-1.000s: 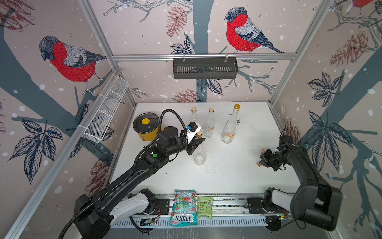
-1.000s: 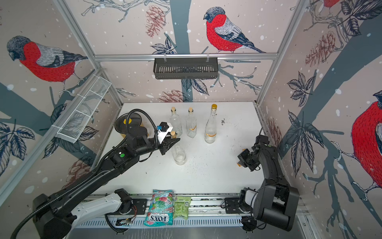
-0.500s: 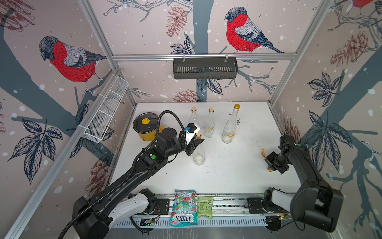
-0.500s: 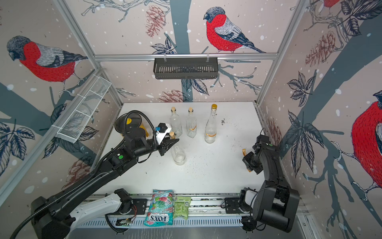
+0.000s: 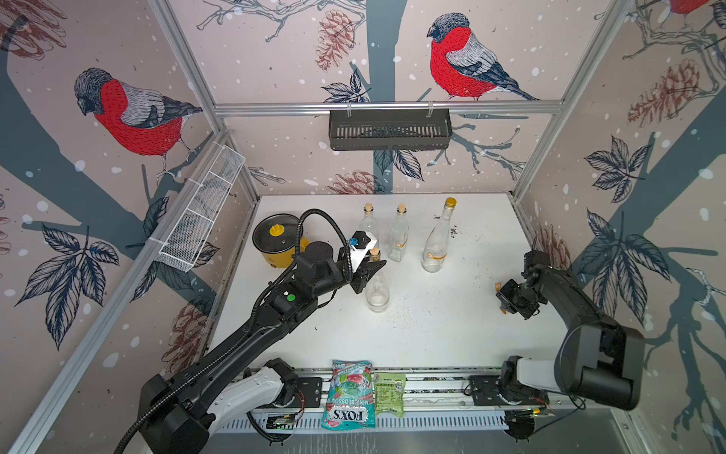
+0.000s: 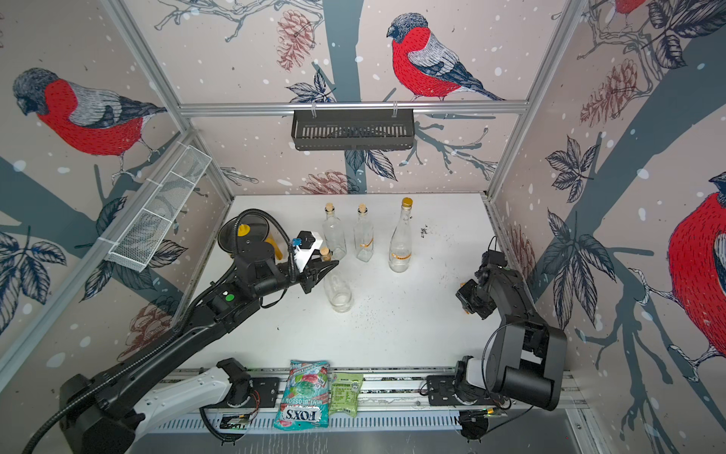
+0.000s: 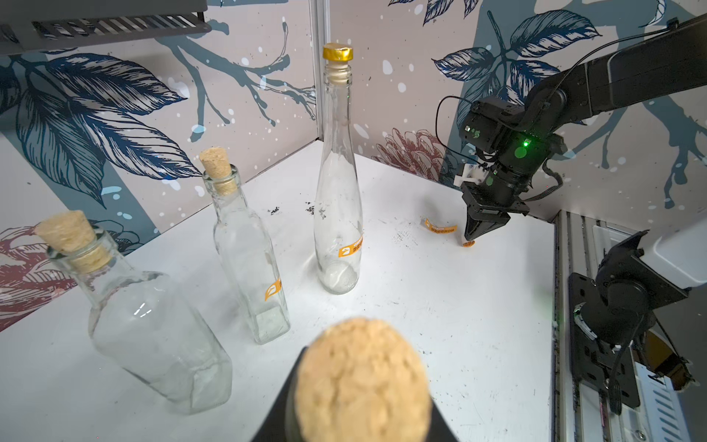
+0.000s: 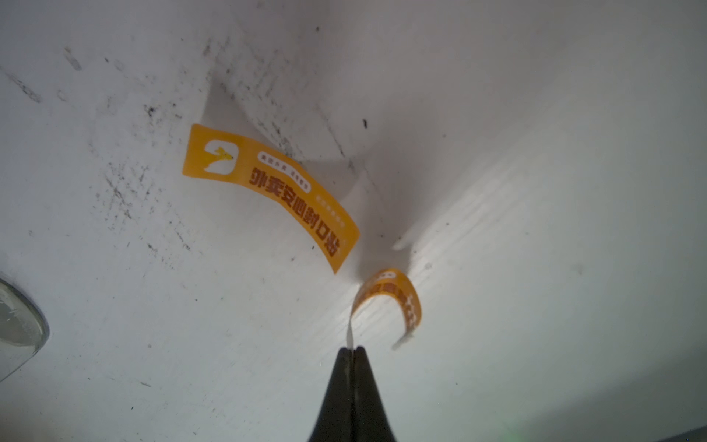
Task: Remove the label from the bottle
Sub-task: Place the label at the center of the board.
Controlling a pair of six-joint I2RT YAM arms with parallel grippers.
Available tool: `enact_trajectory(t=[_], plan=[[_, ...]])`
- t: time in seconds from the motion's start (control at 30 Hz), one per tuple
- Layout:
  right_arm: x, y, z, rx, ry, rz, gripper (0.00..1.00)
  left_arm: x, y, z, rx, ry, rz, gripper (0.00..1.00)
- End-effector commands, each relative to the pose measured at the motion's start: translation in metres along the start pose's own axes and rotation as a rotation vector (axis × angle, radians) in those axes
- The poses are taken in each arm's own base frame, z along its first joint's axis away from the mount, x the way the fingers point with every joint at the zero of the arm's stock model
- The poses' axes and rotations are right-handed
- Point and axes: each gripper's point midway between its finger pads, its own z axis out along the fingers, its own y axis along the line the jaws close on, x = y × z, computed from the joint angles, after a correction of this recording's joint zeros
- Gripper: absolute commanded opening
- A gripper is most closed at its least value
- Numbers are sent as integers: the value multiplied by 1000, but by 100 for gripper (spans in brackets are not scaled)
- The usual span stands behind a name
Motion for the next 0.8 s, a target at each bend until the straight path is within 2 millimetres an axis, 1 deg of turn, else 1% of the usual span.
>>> enact_trajectory(t=[0.0,0.1,0.23,0.47,0.77], plan=[[-4,8,7,-34,-3,-18,0,-31,-2,-3,21,-121,34,0],[-2,9,15,-32,11,-29,1,-30,-1,-2,24,-119,28,0],[-2,10,20,-29,-2,-48,3,-29,0,0,25,-115,25,0],[-6,8,23,-14,-25,-67,4,-29,1,1,32,-115,20,0],[-11,9,32,-8,-25,-82,7,-28,-1,1,42,-114,20,0]])
